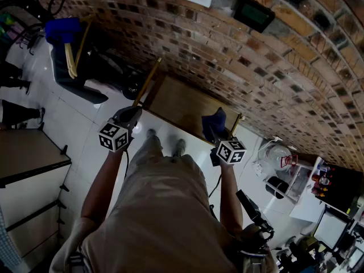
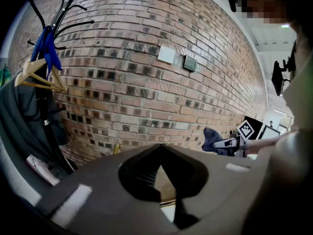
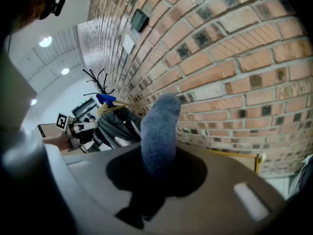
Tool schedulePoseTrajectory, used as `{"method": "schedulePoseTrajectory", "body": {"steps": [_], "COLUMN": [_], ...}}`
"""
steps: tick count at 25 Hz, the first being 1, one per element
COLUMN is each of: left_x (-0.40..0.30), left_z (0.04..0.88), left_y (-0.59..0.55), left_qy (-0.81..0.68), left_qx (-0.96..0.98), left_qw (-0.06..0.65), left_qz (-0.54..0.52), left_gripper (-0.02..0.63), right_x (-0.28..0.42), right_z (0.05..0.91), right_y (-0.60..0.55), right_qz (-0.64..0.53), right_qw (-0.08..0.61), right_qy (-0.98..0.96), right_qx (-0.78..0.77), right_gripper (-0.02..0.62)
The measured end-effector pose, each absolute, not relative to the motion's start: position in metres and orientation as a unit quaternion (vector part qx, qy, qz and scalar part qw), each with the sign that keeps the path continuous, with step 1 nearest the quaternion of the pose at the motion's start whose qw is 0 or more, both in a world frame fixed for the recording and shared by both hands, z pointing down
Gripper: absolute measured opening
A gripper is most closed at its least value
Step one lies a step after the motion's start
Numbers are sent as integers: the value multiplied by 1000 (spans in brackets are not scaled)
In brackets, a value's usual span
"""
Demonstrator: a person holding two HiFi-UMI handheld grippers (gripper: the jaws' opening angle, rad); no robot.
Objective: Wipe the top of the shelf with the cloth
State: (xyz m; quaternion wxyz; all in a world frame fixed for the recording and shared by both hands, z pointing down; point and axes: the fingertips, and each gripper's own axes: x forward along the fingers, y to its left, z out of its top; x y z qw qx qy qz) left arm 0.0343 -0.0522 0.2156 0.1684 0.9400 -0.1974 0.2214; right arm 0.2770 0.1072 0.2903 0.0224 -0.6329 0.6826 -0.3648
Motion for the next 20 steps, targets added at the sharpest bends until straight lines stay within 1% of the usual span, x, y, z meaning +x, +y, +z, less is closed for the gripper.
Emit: {"method": "schedulePoseTrajectory", "body": {"steps": [4,11,20], "left_x": [35,37,33], "left_z": [228,241,269], "left_y": [-63,-84,-118], "left_qy": [-192,-148,-61], "left_qx": [939,944,941], "left_qw": [180,190,192], "left_qz": [220,227,271], "left_gripper": [5,5,5], "right_x": [275,252,191], "right_z": [320,328,353], "right_y": [87,15,-97], "right_qz": [-381,-390,-383], "right_qw": [-3,-27,-90], "right_qy": [684,684,712], "right_qx": [-621,-616,-582], "right_gripper": [80,80,80]}}
